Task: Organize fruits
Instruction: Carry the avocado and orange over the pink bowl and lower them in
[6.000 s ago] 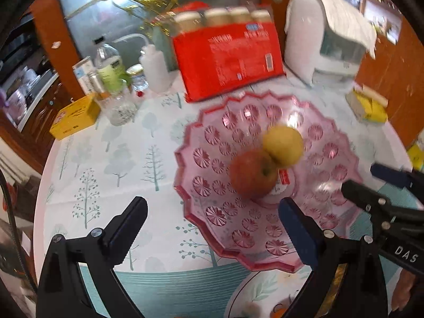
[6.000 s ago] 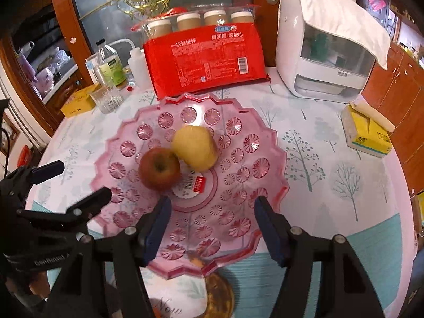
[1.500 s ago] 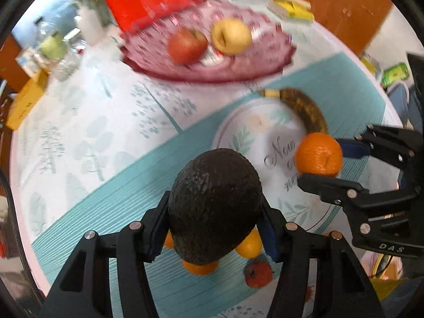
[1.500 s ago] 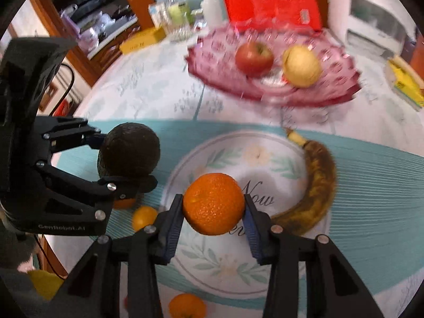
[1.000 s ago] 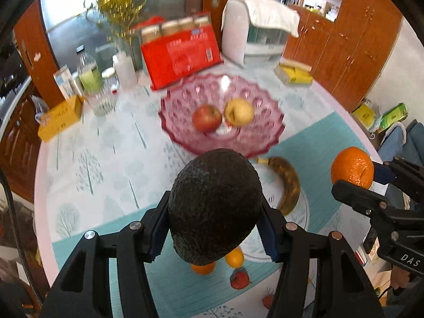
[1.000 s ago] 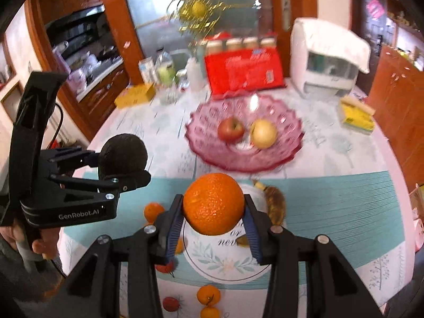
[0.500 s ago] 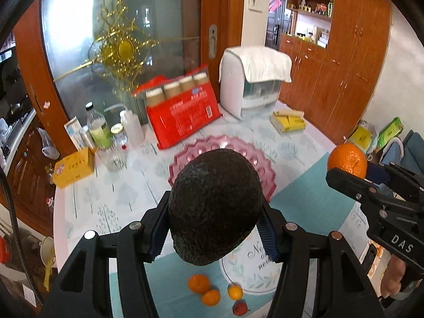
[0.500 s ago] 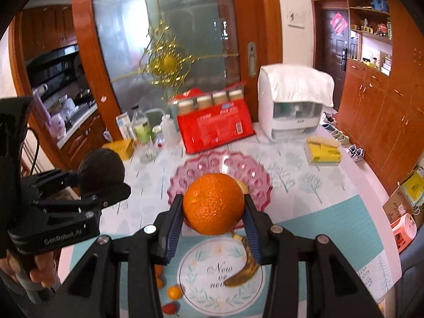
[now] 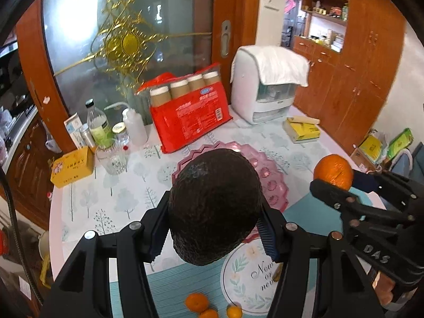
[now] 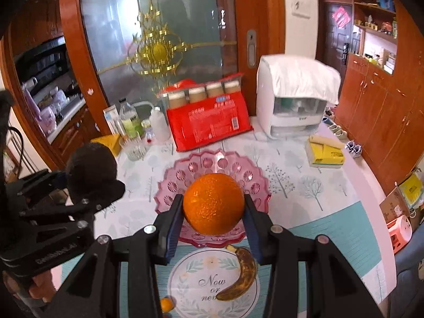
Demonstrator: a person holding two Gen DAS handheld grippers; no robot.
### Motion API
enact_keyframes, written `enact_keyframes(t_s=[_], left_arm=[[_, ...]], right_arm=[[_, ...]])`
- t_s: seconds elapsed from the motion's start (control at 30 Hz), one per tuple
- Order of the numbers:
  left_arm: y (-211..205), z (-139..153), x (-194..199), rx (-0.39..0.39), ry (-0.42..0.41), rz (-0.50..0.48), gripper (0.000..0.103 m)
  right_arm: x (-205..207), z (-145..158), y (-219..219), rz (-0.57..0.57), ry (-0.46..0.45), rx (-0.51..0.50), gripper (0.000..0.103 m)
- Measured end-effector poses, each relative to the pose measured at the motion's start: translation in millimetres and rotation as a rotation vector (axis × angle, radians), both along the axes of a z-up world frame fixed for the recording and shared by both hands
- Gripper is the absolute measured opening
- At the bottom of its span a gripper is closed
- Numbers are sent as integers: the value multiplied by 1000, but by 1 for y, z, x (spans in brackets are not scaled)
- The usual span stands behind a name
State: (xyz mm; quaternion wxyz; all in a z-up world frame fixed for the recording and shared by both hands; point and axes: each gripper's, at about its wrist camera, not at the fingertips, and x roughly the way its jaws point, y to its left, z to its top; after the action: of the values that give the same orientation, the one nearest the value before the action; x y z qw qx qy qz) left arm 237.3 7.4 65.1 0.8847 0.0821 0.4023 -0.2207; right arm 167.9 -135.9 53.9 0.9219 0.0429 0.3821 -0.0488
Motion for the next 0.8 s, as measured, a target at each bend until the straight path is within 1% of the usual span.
enact_keyframes(t_s=[0.13, 0.3, 0.43, 0.6, 0.7, 0.8], left_arm=[[-11, -26, 19, 48, 27, 53, 58], [-29, -70, 45, 91, 107, 110, 58], [-44, -111, 66, 122, 180, 139, 58], [-61, -158, 87, 165, 261, 147, 58], [-67, -179, 95, 178, 300, 157, 58], [-70, -193, 100, 184, 328, 161, 58]], right_arm=[[33, -30, -12, 40, 58, 12, 43], [71, -72, -30, 84, 135, 45, 44], [93, -105, -37, 121, 199, 45, 44], [113, -145, -47, 152, 281, 62, 44], [122, -166, -53, 163, 325, 74, 44], [127, -179, -58, 172, 350, 88, 44]])
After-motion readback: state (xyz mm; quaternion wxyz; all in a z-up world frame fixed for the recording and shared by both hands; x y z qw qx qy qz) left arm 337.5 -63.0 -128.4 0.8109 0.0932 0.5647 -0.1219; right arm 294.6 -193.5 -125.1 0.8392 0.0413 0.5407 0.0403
